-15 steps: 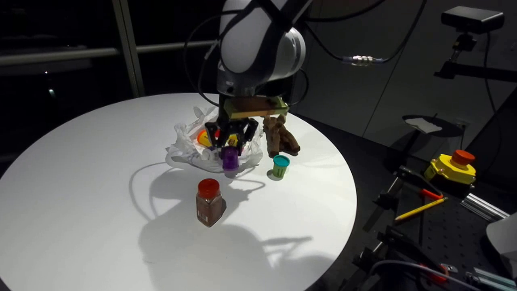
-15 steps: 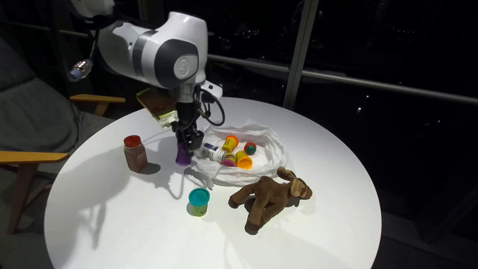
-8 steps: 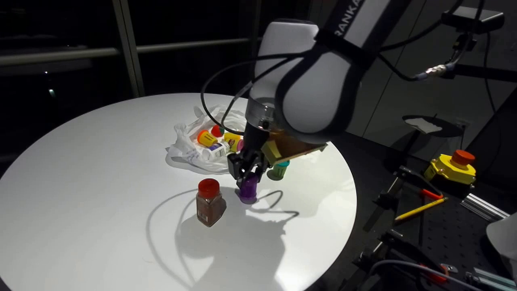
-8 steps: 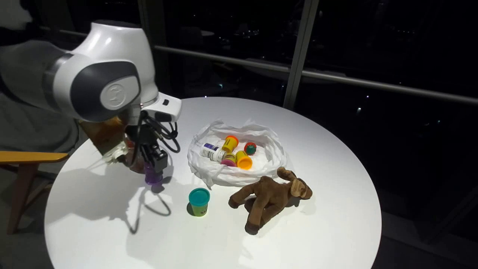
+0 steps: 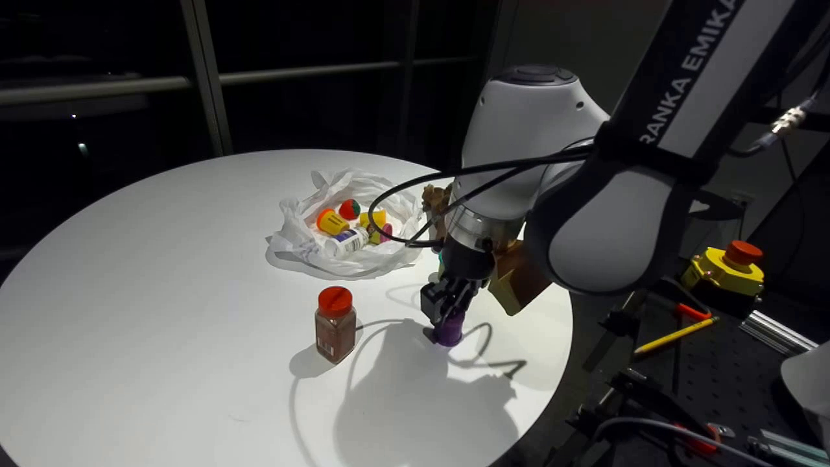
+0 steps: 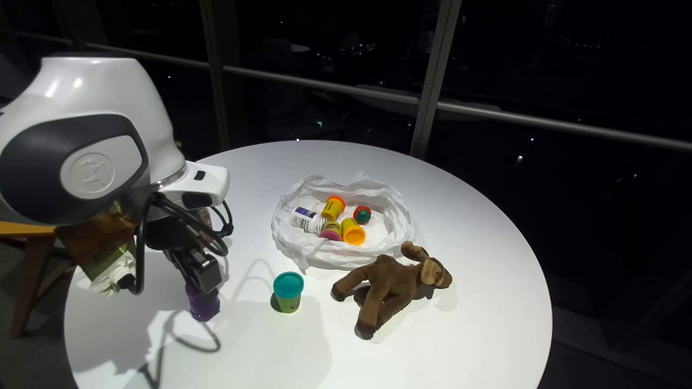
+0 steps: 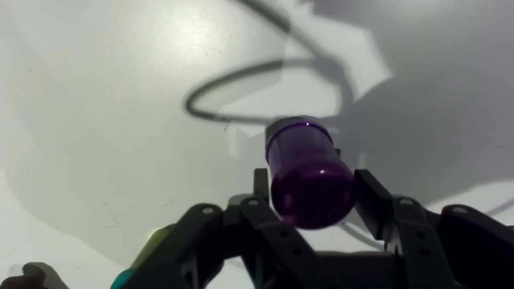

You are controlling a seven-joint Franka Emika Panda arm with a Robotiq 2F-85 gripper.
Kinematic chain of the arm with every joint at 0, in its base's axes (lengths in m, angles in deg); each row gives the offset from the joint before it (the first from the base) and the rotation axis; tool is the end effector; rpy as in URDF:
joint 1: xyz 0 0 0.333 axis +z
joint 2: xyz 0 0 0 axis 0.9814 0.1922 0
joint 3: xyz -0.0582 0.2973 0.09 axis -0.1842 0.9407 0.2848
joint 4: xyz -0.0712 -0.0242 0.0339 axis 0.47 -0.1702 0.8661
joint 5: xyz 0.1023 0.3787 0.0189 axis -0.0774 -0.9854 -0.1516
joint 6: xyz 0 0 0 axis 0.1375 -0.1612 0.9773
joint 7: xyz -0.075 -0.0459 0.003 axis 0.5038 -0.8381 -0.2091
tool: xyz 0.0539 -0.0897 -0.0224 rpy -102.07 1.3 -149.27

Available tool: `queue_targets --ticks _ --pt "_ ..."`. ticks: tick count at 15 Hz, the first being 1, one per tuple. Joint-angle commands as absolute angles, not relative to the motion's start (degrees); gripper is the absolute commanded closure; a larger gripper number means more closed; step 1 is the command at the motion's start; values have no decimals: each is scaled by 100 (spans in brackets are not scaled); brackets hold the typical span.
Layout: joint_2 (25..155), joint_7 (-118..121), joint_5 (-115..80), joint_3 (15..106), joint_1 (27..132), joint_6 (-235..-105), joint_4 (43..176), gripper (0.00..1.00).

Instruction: Remove the objects in the plastic and put them on the table

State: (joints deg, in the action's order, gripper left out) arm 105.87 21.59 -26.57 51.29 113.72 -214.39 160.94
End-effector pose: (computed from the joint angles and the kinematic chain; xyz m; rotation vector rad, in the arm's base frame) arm 0.4221 0.1390 0.0841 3.0513 -0.2017 0.1757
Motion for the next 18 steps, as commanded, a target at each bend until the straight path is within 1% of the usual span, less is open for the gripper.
queue_targets --ticks 1,2,3,7,10,12,14,18 --pt "10426 2274 -2880 4835 11962 -21665 16283 11" --pt "10267 2239 -2932 4887 11905 -21569 16279 2" --pt "10148 2183 -2976 4971 11812 -21441 16236 0" --pt "9733 1637 -2642 5478 10879 -19824 15461 0" --pt "9927 1129 -2364 5981 10032 -18575 14430 0" --pt "10186 698 -2416 6325 9517 -18011 13788 0" --pt "10441 371 -2442 6544 9160 -17765 13290 0" --pt "11131 321 -2334 6585 8890 -18028 12488 0"
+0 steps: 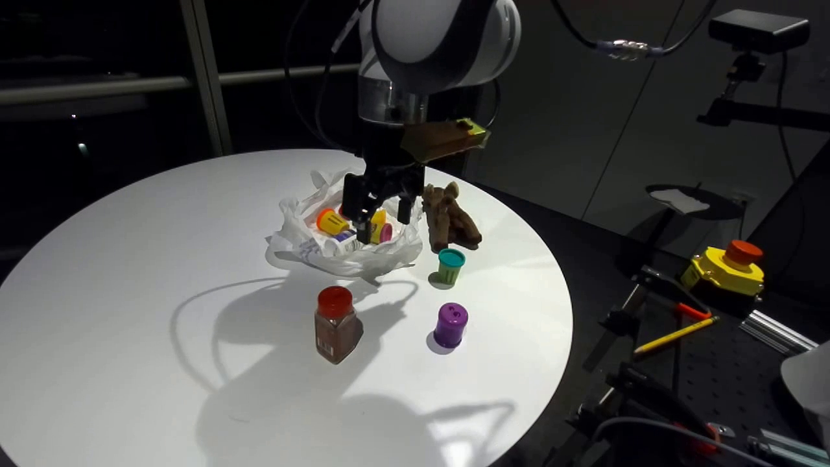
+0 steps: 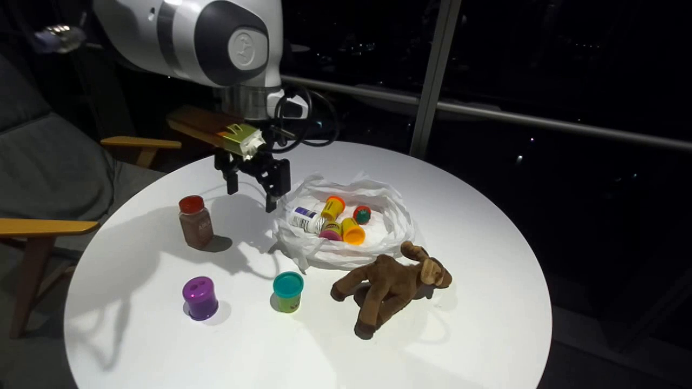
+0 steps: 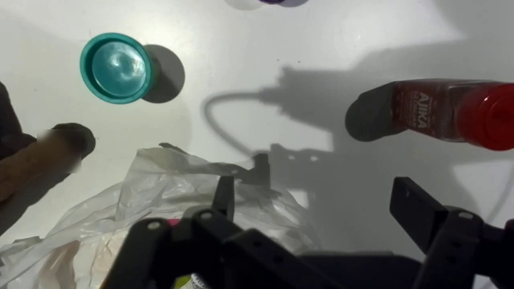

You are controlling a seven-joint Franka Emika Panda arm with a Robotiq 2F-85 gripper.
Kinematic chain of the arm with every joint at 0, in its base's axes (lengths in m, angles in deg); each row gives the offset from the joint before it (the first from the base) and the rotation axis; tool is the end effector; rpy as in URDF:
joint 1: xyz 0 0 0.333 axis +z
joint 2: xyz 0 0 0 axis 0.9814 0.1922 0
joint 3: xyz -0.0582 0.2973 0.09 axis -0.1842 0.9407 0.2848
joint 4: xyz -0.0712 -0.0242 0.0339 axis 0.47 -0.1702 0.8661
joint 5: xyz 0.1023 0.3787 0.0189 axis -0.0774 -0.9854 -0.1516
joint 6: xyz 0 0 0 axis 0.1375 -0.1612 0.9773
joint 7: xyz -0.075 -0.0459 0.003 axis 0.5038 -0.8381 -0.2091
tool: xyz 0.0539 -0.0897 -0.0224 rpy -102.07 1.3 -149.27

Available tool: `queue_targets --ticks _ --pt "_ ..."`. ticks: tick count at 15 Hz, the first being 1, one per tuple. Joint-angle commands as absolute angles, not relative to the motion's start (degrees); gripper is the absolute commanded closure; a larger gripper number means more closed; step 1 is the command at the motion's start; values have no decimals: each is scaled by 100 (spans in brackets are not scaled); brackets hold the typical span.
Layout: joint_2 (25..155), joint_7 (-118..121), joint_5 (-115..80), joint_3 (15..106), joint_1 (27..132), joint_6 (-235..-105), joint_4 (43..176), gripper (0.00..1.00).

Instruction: Remove the objects in the plastic and put them on the table

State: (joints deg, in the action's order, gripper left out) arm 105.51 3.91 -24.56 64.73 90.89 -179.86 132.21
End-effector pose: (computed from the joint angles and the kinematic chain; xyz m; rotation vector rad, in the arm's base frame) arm 0.5854 0.1245 0.1684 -3.1045 -0.0328 0.0750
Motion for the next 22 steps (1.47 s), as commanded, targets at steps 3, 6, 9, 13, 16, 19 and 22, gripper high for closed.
queue_targets --ticks 3,6,9,13,16,19,22 --pt "11627 367 -2169 6471 8828 -18089 11862 0" --pt "12080 454 -2067 6338 8790 -18221 11228 0" --pt "12440 417 -2038 6282 8718 -18193 10665 0" --pt "12920 327 -2075 6341 8584 -17980 10034 0" --pt "13242 332 -2053 6330 8588 -17931 9685 0" --pt "13510 401 -2033 6283 8639 -17956 9349 0" --pt "13779 485 -1937 6150 8732 -18043 8991 0"
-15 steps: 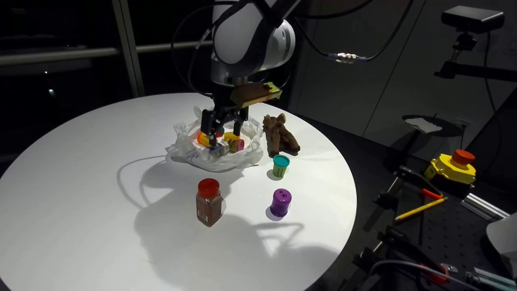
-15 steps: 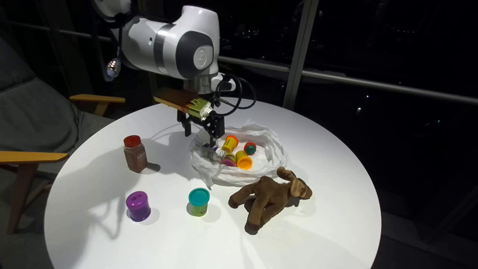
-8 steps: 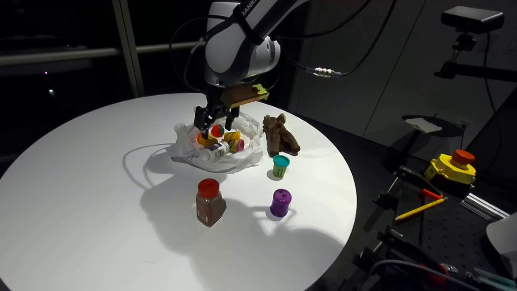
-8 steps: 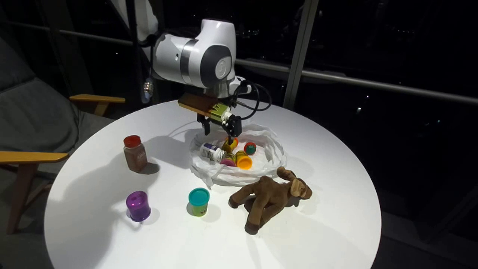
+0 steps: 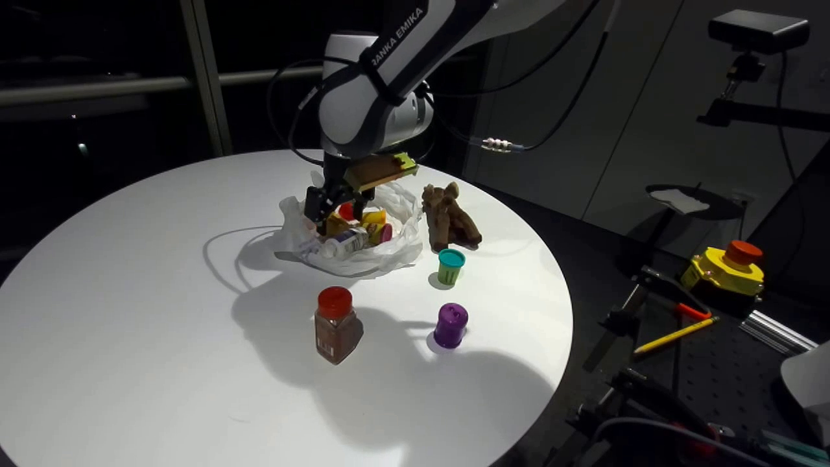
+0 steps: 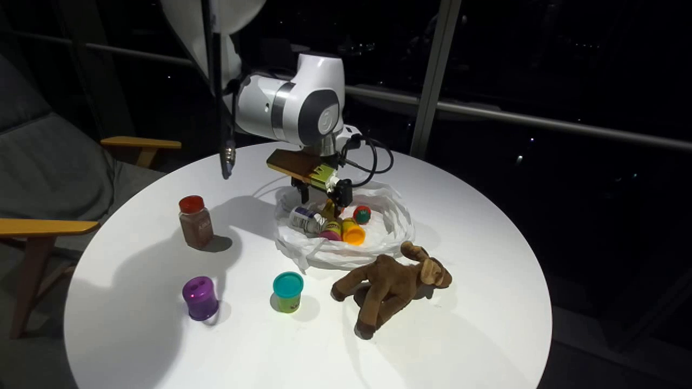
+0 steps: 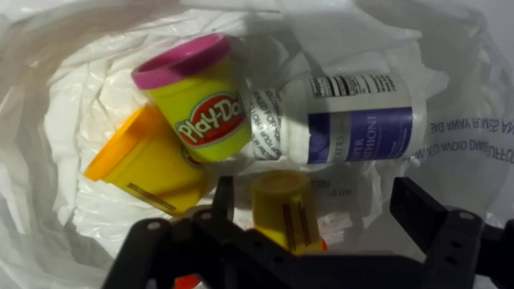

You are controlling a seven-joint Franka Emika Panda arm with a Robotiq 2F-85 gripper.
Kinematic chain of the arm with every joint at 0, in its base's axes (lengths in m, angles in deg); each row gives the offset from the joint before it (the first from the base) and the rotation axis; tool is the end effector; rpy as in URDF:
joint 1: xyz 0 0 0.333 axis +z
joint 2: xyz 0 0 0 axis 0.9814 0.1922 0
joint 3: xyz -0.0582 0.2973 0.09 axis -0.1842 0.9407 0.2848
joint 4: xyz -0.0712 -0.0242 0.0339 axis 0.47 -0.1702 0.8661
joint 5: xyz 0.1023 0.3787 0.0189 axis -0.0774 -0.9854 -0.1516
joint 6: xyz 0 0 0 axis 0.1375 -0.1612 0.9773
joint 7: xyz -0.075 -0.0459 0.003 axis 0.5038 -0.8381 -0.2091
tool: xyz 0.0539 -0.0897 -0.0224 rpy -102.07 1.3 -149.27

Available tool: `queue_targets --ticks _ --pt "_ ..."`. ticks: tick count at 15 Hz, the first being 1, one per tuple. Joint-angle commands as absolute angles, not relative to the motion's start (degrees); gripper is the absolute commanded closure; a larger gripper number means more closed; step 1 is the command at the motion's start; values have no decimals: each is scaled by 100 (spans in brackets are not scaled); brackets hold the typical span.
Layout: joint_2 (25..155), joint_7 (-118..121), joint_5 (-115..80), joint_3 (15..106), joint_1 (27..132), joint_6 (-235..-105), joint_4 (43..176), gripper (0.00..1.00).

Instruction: Remove the objects in the plastic and put them on the table

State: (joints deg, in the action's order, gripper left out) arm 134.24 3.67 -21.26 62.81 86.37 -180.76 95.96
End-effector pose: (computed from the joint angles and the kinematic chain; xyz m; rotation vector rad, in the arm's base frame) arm 0.7224 0.0759 0.0790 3.1332 -0.0325 0.1677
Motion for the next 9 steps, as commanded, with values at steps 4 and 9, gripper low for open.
queue_targets --ticks 4,9 --pt "14064 491 -1844 6063 8740 -17941 8609 0" --pt "14380 558 -1762 5960 8759 -17884 8207 32"
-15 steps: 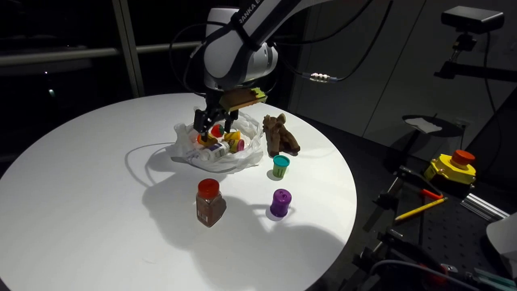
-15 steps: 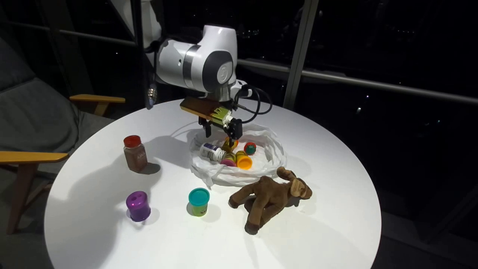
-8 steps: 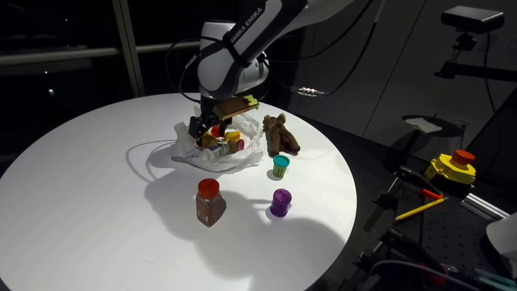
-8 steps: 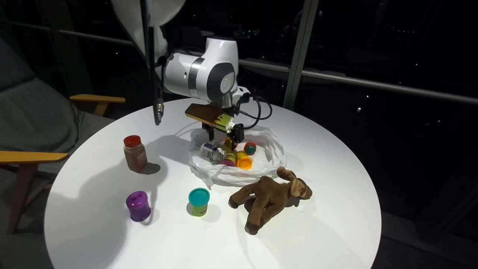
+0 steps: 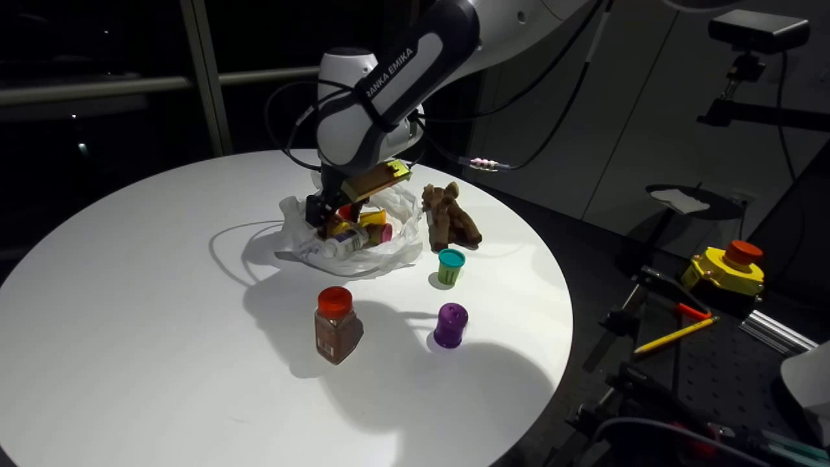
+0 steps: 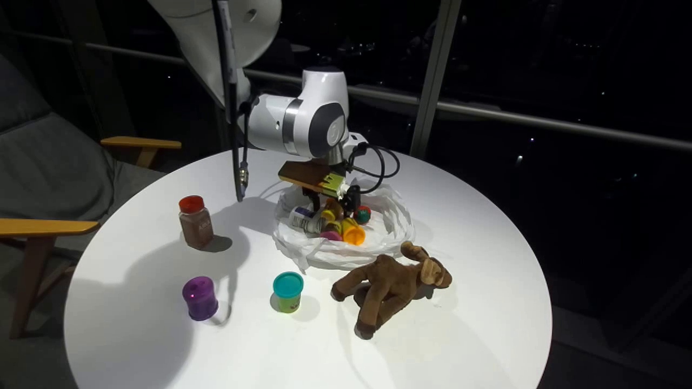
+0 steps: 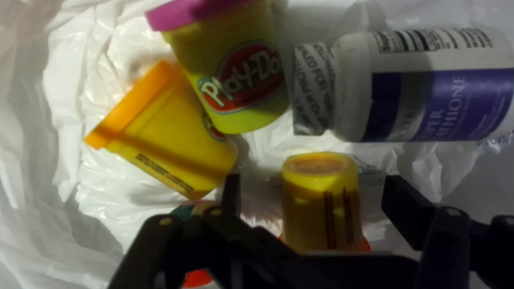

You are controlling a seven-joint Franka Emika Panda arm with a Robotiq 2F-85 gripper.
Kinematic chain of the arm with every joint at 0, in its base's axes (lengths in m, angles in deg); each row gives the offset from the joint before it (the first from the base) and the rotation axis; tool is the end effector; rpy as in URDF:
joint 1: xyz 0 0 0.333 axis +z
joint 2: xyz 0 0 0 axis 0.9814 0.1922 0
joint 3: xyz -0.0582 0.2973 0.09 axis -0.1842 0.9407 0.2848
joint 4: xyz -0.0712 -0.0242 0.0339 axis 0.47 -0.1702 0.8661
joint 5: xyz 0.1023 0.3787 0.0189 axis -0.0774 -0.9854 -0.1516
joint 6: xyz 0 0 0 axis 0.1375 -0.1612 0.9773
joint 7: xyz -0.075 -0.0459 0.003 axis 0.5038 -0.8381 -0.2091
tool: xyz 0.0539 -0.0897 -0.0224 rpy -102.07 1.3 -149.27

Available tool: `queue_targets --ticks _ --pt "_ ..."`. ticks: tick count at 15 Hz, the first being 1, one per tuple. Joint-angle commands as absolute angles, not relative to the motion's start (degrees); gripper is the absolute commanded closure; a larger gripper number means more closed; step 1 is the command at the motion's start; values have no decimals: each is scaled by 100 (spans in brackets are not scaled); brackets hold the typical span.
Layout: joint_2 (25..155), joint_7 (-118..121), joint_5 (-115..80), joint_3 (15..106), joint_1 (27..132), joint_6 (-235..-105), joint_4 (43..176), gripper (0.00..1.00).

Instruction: Remove the objects in the plastic and put them on the table

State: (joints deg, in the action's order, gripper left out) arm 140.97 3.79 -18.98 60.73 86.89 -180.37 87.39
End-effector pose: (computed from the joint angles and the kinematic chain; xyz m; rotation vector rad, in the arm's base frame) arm 0.7411 0.0668 0.0549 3.0743 0.0151 0.2141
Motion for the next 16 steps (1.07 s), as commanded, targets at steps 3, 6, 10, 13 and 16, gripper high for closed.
queue_targets --ticks 3,6,10,13,16 --pt "14458 601 -1771 5934 8761 -17897 8018 58" --pt "14463 657 -1769 5906 8783 -17911 7935 80" --pt "13980 791 -1815 5907 8815 -18017 8505 80" --pt "13170 872 -1930 5941 8882 -18166 9561 80" --pt "12634 1023 -1938 6063 8901 -18061 10208 80"
